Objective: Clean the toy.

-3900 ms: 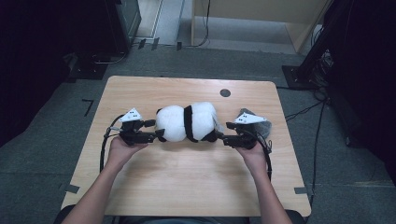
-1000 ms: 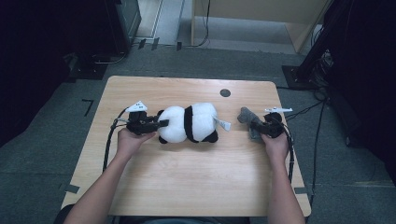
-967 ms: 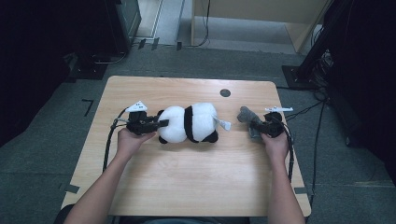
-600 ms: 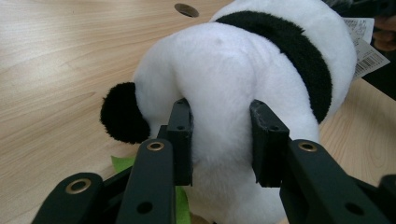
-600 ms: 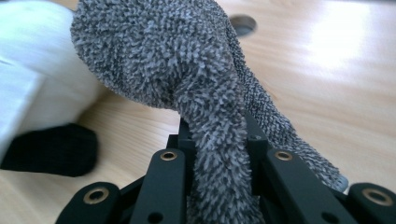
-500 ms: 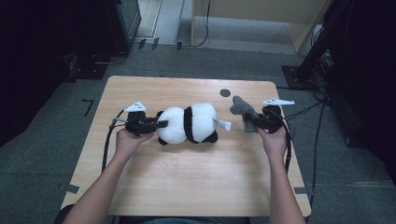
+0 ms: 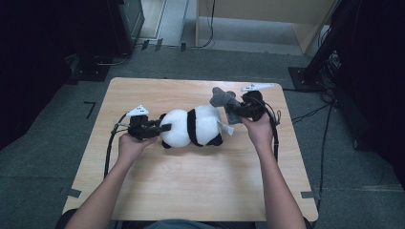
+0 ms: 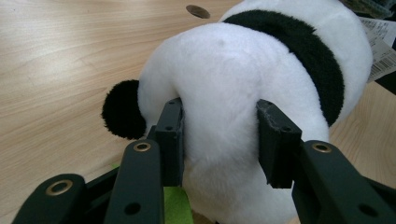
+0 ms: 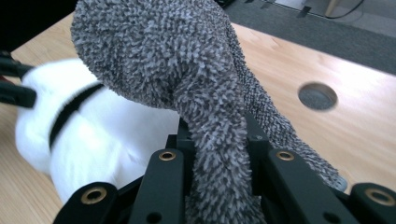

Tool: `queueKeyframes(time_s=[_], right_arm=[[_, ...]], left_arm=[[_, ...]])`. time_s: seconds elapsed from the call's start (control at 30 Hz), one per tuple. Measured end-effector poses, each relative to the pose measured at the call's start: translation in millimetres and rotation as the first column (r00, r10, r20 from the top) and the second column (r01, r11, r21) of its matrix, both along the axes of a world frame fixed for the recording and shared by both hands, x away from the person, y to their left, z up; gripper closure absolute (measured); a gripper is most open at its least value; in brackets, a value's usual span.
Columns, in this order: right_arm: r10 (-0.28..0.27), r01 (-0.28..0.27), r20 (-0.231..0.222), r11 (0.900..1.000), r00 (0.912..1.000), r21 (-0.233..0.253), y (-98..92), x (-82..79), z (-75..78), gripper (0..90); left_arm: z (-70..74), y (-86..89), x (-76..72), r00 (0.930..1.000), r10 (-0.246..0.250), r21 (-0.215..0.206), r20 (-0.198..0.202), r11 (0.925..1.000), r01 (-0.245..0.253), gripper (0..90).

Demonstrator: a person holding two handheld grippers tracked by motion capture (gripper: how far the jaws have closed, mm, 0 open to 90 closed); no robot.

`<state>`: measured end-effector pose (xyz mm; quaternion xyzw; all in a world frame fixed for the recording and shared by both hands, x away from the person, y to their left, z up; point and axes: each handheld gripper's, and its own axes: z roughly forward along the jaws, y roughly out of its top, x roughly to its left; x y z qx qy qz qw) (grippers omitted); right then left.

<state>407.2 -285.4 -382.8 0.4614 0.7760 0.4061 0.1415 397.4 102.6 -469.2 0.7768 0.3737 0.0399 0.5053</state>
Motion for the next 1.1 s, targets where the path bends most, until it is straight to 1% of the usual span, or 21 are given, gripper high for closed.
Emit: queueKeyframes(time_s=[0.07,0.13,0.23,0.27,0.33,0.43,0.6,0.67,0.77,0.87,0.97,1.1], right_arm=[[0.008,-0.008,0.004,1.000,1.0000,-0.004,9.0,5.3,4.5,75.5],[0.018,-0.018,-0.003,1.000,0.9998,-0.007,21.1,12.2,8.9,75.5],[0.038,-0.038,-0.007,0.999,0.9993,-0.020,38.6,20.8,13.1,75.5],[0.048,-0.049,-0.002,0.999,0.9988,-0.023,46.2,23.9,14.4,75.3],[0.061,-0.061,-0.009,0.998,0.9981,-0.030,57.1,28.0,16.0,75.1],[0.094,-0.094,-0.013,0.995,0.9955,-0.032,75.3,34.6,15.8,75.1],[0.141,-0.143,-0.038,0.988,0.9893,-0.062,106.2,42.7,12.3,75.1],[0.157,-0.159,-0.042,0.986,0.9867,-0.058,117.0,44.9,11.8,75.1],[0.188,-0.190,-0.046,0.980,0.9811,-0.050,134.9,48.0,11.3,75.1],[0.219,-0.223,-0.061,0.973,0.9737,-0.061,156.8,50.3,8.3,75.1],[0.248,-0.254,-0.080,0.965,0.9654,-0.070,177.5,50.5,1.1,75.2],[0.280,-0.290,-0.121,0.954,0.9523,-0.073,199.8,50.1,-11.0,75.1]], left_arm=[[-0.3,-0.3,-0.2,1.0000,0.002,0.001,0.008,1.0000,-0.002,58.0],[0.3,-0.8,-0.7,0.9999,0.002,0.010,0.014,0.9999,-0.003,57.6],[0.7,-1.2,-1.1,0.9998,0.003,0.015,0.018,0.9999,-0.003,57.0],[0.7,-1.3,-1.2,0.9998,0.003,0.016,0.019,0.9999,-0.003,56.8],[1.1,-1.5,-1.5,0.9998,0.003,0.019,0.020,0.9998,-0.004,56.4],[1.6,-1.7,-1.6,0.9997,0.001,0.028,0.025,0.9996,-0.002,56.2],[2.2,-2.2,-2.2,0.9996,0.003,0.035,0.028,0.9994,-0.004,56.2],[2.4,-2.1,-2.5,0.9995,0.003,0.040,0.032,0.9992,-0.004,56.4],[2.5,-2.4,-3.9,0.9994,0.006,0.044,0.035,0.9990,-0.007,56.5],[2.7,-3.0,-5.4,0.9991,0.010,0.049,0.041,0.9987,-0.012,56.5],[2.8,-3.9,-6.4,0.9988,0.015,0.049,0.046,0.9987,-0.017,56.5],[1.7,-3.3,-7.7,0.9985,0.020,0.051,0.050,0.9984,-0.023,56.5]])
